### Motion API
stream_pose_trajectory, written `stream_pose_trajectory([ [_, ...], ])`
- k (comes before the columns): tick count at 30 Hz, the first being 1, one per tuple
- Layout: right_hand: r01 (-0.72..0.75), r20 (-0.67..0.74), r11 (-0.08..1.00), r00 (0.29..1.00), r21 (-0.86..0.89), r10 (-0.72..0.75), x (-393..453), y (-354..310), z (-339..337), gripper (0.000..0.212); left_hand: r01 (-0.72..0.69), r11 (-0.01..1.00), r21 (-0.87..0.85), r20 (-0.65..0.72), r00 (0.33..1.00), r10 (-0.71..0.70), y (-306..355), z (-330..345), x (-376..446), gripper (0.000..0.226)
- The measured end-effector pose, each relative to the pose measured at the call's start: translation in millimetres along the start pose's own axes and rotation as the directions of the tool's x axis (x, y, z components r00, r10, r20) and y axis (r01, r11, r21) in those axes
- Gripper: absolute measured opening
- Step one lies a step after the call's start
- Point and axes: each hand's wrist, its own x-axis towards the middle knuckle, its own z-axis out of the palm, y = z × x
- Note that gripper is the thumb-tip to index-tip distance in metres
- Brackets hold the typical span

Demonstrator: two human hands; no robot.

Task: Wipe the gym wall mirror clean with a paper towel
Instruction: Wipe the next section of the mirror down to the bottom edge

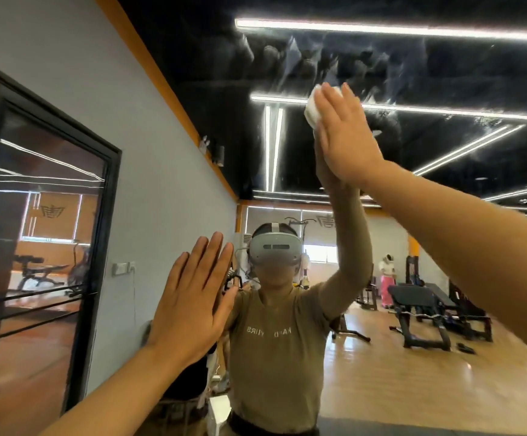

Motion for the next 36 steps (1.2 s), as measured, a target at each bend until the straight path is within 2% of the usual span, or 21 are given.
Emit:
stream_pose_trajectory([
  [2,-0.12,-0.044,0.993,0.992,-0.007,0.12,15.6,-7.4,5.1,0.054,-0.013,1.0,0.001,0.011,1.0,0.013,-3.0,-1.6,0.4,0.067],
  [4,-0.128,-0.094,0.992,0.987,0.005,0.128,6.7,-20.3,13.1,0.056,-0.015,1.0,0.001,0.02,1.0,0.015,-4.4,-2.1,0.7,0.067],
  [6,-0.022,-0.103,0.998,0.994,0.054,0.028,-24.7,-34.0,23.5,0.056,-0.013,1.0,0.002,0.029,0.999,0.013,-4.4,-2.1,0.4,0.066],
  [8,0.14,-0.078,0.983,0.988,0.118,-0.132,-70.1,-49.2,32.4,0.056,-0.008,1.0,0.009,0.029,1.0,0.008,-3.8,-1.9,0.8,0.066],
  [11,0.284,0.039,0.944,0.955,0.168,-0.295,-143.5,-67.1,42.0,0.06,-0.005,1.0,-0.001,0.038,0.999,0.005,-5.2,-1.1,-0.3,0.067],
  [15,0.492,0.18,0.862,0.843,0.124,-0.507,-194.9,-70.3,41.2,0.053,-0.047,0.997,-0.068,0.035,0.998,0.05,-16.6,-3.0,-4.9,0.068],
  [18,0.582,0.236,0.812,0.783,0.049,-0.575,-189.2,-60.6,36.3,0.05,-0.021,0.998,-0.058,0.015,1.0,0.022,-29.6,-5.7,-6.2,0.069],
  [20,0.586,0.236,0.809,0.781,0.044,-0.578,-178.9,-56.3,37.4,0.053,0.034,0.998,-0.049,0.011,0.999,-0.033,-41.5,-7.3,-5.5,0.069],
  [23,0.469,0.158,0.883,0.87,0.032,-0.468,-145.4,-55.7,39.9,0.065,0.093,0.995,-0.031,0.004,0.996,-0.093,-60.5,-10.0,-4.7,0.068],
  [27,0.165,-0.02,0.986,0.986,0.008,-0.165,-60.1,-58.0,35.4,0.053,0.049,0.998,0.032,0.003,0.999,-0.049,-75.7,-13.3,-5.1,0.069],
  [30,-0.07,-0.113,0.996,0.991,0.045,0.075,-1.9,-58.9,36.1,0.051,-0.005,0.998,0.061,-0.003,1.0,0.006,-82.7,-12.7,-5.7,0.068],
  [32,-0.157,-0.158,0.987,0.974,0.045,0.162,12.1,-65.3,42.9,0.053,-0.017,0.998,0.064,-0.011,1.0,0.018,-84.5,-10.0,-5.0,0.067],
  [34,-0.166,-0.195,0.984,0.965,0.061,0.175,1.8,-80.3,50.5,0.052,-0.017,0.998,0.064,-0.02,1.0,0.018,-84.7,-7.3,-4.5,0.066],
  [36,-0.114,-0.182,0.986,0.974,0.125,0.135,-28.8,-99.1,57.5,0.053,-0.016,0.998,0.063,-0.028,0.999,0.017,-84.2,-5.8,-5.2,0.066],
])
